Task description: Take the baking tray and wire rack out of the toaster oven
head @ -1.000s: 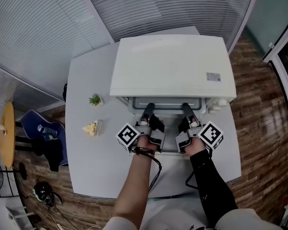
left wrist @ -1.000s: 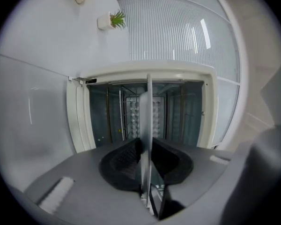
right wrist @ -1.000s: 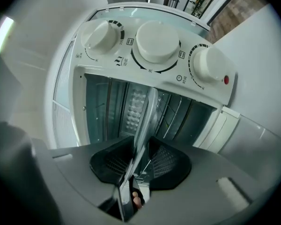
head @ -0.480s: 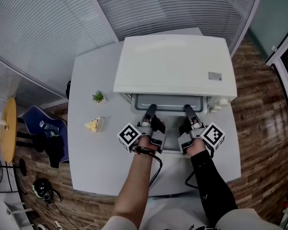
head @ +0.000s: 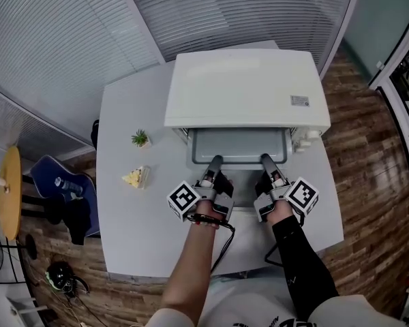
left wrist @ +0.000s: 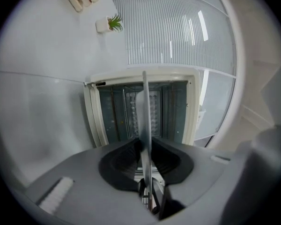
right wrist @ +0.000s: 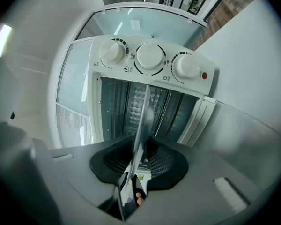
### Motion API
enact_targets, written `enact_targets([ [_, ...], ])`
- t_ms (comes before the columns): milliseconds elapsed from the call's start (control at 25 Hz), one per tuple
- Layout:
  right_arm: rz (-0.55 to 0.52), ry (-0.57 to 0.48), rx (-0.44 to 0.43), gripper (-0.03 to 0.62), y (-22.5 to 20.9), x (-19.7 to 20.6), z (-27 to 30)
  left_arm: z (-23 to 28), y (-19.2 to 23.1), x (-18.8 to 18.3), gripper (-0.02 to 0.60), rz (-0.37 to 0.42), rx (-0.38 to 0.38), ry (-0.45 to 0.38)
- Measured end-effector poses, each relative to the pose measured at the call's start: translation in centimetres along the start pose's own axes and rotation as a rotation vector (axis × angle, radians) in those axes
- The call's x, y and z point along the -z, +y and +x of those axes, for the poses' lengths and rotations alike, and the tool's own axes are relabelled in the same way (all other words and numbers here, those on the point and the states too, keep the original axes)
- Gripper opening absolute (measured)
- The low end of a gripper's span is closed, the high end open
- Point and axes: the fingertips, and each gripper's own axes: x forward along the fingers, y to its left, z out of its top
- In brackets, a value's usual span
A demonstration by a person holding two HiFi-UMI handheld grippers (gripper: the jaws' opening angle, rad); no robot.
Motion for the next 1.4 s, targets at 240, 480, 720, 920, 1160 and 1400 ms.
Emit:
enact_targets([
  [240, 0.027, -0.027, -0.008, 0.083, 0.2, 0.9, -2.0, -1.8, -0.7, 0.8, 0.135, 0.009, 0.041, 0.056],
  [480, 0.018, -0.056, -0.022, 0.083, 0.6, 1.9, -4.1, -3.7, -0.7, 1.7, 0.138, 0.02, 0.065, 0.109],
  [720, 0.025, -0.085, -0.042, 0.083, 1.1, 3.2, -6.2, -5.9, -1.1, 2.5, 0.14, 0.017, 0.074, 0.139],
  [920, -0.011, -0.093, -0.089, 0.079, 2.1, 4.0, -8.0, -7.5, -0.8, 3.4, 0.139, 0.022, 0.091, 0.169],
  [1160, -0.078, -0.088, -0.119, 0.075, 4.2, 4.7, -9.8, -9.5, -2.4, 4.3, 0.138, 0.038, 0.132, 0.193],
  [1400, -0.073, -0.089, -0.107, 0.077, 4.9, 6.4, -12.2, -12.1, -3.2, 5.0, 0.138, 0.062, 0.139, 0.204],
])
